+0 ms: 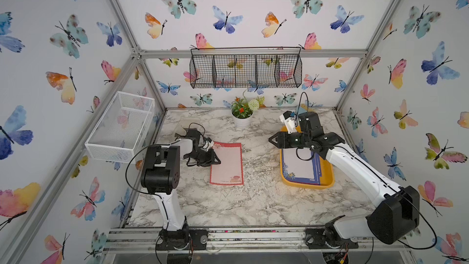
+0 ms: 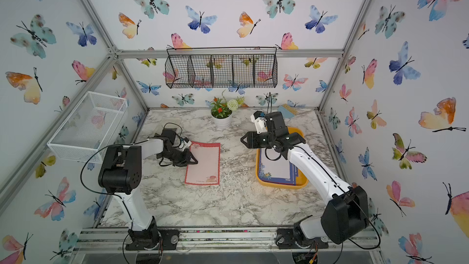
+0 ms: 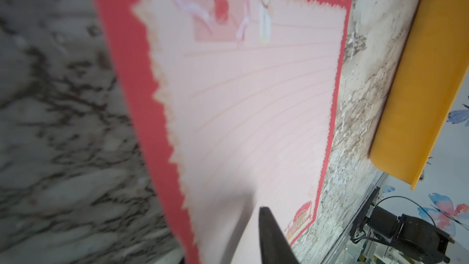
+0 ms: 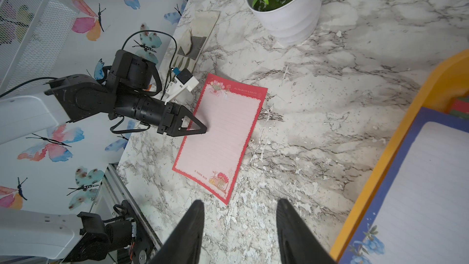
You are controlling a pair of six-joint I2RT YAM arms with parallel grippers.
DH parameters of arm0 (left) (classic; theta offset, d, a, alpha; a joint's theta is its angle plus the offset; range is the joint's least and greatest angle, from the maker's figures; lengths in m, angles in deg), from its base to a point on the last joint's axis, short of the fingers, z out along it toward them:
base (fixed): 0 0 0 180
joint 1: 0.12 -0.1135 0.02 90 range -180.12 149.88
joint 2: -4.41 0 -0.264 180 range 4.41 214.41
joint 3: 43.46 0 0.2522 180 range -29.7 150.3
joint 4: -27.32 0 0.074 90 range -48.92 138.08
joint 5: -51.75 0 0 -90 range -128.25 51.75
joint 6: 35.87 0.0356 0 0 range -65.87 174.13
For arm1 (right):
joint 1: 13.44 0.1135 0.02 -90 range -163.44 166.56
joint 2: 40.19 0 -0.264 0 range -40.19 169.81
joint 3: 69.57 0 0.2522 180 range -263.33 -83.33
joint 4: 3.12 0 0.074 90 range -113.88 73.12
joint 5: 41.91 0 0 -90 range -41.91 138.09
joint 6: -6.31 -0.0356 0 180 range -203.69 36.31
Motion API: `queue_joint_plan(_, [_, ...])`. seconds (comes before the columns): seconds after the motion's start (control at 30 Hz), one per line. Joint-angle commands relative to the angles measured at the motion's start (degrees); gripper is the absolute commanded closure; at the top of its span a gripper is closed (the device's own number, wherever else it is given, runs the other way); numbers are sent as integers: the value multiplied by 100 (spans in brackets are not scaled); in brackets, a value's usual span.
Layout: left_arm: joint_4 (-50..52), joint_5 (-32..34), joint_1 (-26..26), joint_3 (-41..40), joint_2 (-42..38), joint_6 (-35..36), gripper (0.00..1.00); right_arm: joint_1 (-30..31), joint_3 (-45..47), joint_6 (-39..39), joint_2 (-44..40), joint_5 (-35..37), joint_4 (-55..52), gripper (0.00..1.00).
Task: Take out the stationery paper from the storage box
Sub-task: Place the stationery paper at the center of the board.
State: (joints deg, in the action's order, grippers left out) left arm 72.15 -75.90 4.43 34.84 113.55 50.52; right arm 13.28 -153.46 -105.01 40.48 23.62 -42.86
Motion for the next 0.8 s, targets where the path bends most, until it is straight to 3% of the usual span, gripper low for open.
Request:
queue_joint_plan(0.0, [178, 373, -22, 59, 29, 63, 61, 18, -221, 97, 106, 190, -222, 51])
queue_joint_plan(0.2, [178, 849, -59, 95, -133, 63, 46, 18, -546, 266, 330, 330, -456, 51])
queue_joint_plan(0.33, [180, 1380, -76, 121, -277, 54, 41, 17, -724, 404, 402, 593, -665, 50])
queue_joint_plan(0.77, [-51, 3057, -112, 113, -1199, -186, 40, 17, -906, 746, 319, 1732, -1136, 47])
